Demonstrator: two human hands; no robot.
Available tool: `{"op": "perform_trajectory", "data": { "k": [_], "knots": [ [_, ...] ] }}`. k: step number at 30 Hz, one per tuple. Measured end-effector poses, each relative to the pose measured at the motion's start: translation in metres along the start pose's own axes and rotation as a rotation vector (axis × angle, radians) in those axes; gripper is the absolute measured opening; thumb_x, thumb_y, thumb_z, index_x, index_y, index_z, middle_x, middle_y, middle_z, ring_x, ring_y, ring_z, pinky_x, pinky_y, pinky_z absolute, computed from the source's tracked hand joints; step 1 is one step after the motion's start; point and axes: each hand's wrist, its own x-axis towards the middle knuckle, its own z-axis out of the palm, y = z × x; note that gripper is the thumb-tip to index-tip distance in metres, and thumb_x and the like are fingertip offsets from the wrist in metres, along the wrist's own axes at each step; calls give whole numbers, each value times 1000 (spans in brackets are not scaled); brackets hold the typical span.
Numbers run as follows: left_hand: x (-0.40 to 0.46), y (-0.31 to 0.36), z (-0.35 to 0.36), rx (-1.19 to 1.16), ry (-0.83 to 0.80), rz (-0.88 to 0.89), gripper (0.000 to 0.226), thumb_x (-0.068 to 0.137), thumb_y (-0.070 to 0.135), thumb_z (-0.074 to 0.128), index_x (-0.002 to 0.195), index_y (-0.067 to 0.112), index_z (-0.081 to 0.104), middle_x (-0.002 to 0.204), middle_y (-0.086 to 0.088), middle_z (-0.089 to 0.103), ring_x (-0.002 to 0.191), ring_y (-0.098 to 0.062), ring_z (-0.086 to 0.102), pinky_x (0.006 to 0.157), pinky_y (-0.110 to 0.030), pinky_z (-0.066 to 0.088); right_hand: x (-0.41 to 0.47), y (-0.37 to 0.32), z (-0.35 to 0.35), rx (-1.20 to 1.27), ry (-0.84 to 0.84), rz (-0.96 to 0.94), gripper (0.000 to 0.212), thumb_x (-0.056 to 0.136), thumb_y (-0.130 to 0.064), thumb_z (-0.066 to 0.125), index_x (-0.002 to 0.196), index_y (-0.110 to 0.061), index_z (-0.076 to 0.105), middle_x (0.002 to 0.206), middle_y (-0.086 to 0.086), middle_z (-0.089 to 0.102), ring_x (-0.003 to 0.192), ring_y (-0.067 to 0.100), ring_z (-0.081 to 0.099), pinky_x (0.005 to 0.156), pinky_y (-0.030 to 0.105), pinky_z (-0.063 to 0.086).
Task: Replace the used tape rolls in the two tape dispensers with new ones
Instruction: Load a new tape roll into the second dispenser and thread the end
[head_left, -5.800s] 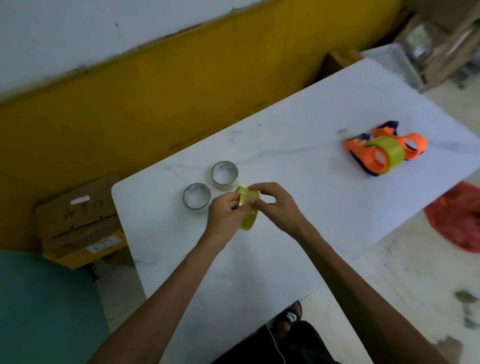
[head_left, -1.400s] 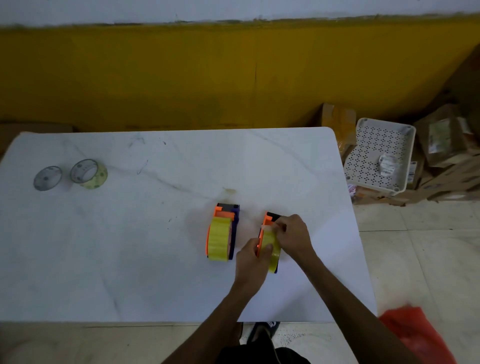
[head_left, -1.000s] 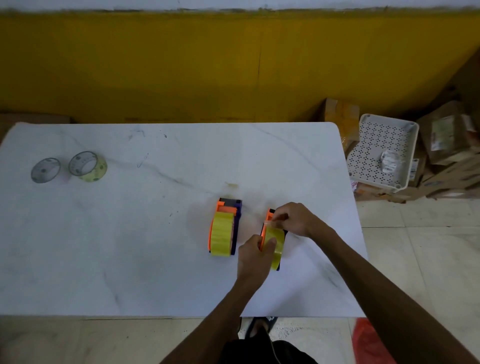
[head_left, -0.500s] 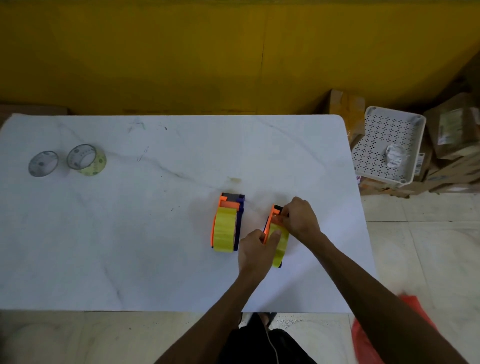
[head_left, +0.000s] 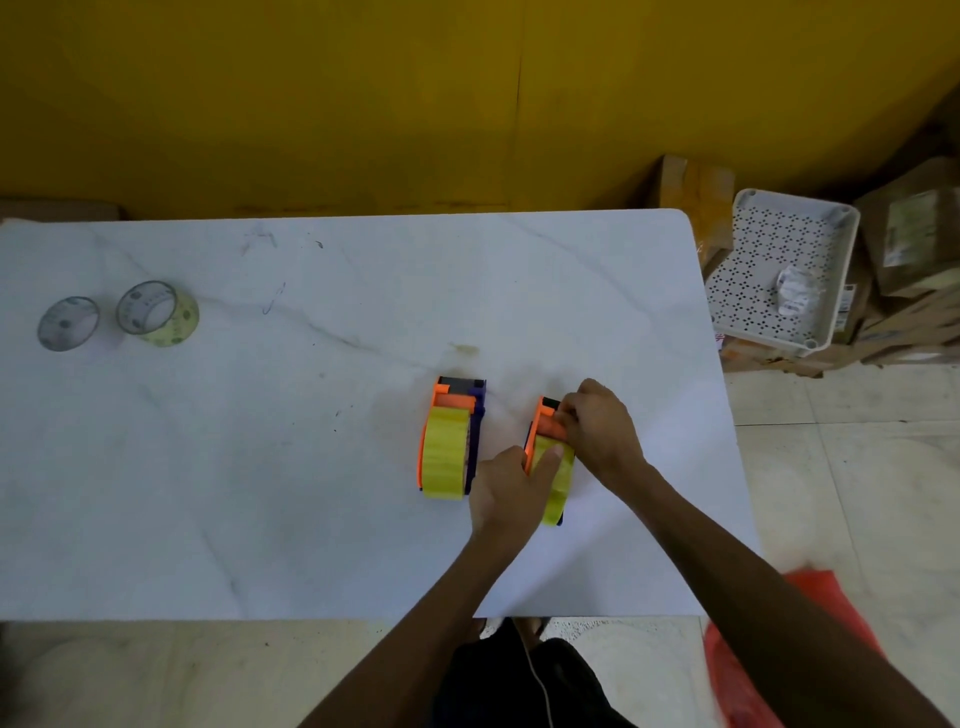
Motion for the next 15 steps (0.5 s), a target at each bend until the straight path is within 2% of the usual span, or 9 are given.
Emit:
{"op": "perform_trajectory", "data": {
  "k": [3, 6, 9, 12, 15],
  "knots": [
    [3, 3, -1, 97, -1, 14, 53, 86, 65, 46, 58, 21, 40, 53, 4, 46, 48, -10, 45, 47, -24, 38, 1, 1, 0, 28, 17, -25, 25, 88, -15, 52, 75, 0, 66, 85, 12, 54, 81, 24, 49, 66, 33, 45],
    [5, 5, -3, 181, 29, 0, 63, 76, 78, 43, 64, 16, 46, 62, -4, 58, 58, -20, 58, 58, -27, 48, 7, 3, -2, 27, -31, -48, 21, 86, -13, 54, 75, 2, 65, 86, 16, 58, 83, 28, 52, 67, 33, 41],
    [3, 8, -3, 233, 43, -11, 71, 68, 87, 33, 67, 17, 48, 61, -1, 58, 58, -20, 57, 64, -21, 40, 18, 5, -11, -34, -118, -88, 20, 86, -16, 59, 81, -1, 69, 88, 16, 64, 83, 31, 59, 67, 32, 40],
    [1, 14, -3, 239, 68, -18, 72, 66, 87, 26, 67, 19, 48, 59, 1, 55, 54, -17, 52, 48, -20, 27, 25, 7, -14, -30, -126, -99, 20, 85, -18, 61, 78, -1, 70, 85, 13, 68, 81, 29, 62, 64, 29, 40],
    [2, 14, -4, 289, 65, -22, 72, 70, 85, 28, 71, 17, 50, 58, 2, 51, 53, -17, 49, 47, -23, 28, 27, 7, -12, 2, -106, -61, 15, 82, -13, 60, 75, -2, 68, 81, 12, 70, 77, 28, 62, 63, 31, 44]
  ]
}}
